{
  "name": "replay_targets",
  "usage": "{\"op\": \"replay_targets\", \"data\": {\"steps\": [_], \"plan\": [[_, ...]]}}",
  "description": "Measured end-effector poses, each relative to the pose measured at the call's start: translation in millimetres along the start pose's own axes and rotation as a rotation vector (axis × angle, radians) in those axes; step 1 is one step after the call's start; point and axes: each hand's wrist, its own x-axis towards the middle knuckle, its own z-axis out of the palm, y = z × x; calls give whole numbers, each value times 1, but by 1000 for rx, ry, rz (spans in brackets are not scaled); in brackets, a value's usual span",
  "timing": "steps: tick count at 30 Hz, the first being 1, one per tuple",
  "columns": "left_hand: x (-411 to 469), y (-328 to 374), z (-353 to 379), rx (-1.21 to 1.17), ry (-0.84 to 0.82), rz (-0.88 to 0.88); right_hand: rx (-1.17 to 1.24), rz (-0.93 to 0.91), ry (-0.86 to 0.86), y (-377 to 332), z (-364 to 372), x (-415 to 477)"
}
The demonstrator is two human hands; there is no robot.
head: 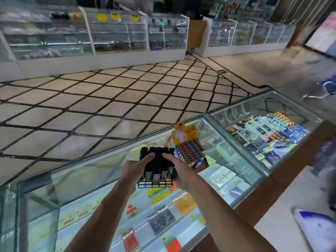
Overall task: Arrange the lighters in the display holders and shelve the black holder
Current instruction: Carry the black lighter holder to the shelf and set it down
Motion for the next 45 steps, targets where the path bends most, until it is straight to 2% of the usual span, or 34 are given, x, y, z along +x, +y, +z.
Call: {"op": "replay_targets", "data": {"steps": [5,13,16,23,28,37,45], "plan": [[-19,43,38,118,-103,59,28,-33,65,-23,-38,-42],[-82,96,134,198,-525,135,148,-125,287,-55,-140,-118],[-107,105,175,213,-630,186,215,-148,384,-57,-179,-150],[-153,115,279,313,-700,194,341,-216,426,-50,-269,-209],[-185,118,367,351,-833,196,447,-257,529,-36,-347,-237],[-246,133,571,431,-968,257,487,-363,642,-24,-545,-271],[-284,131,757,436,-1045,312,522,-356,718,-26,-717,-304]]}}
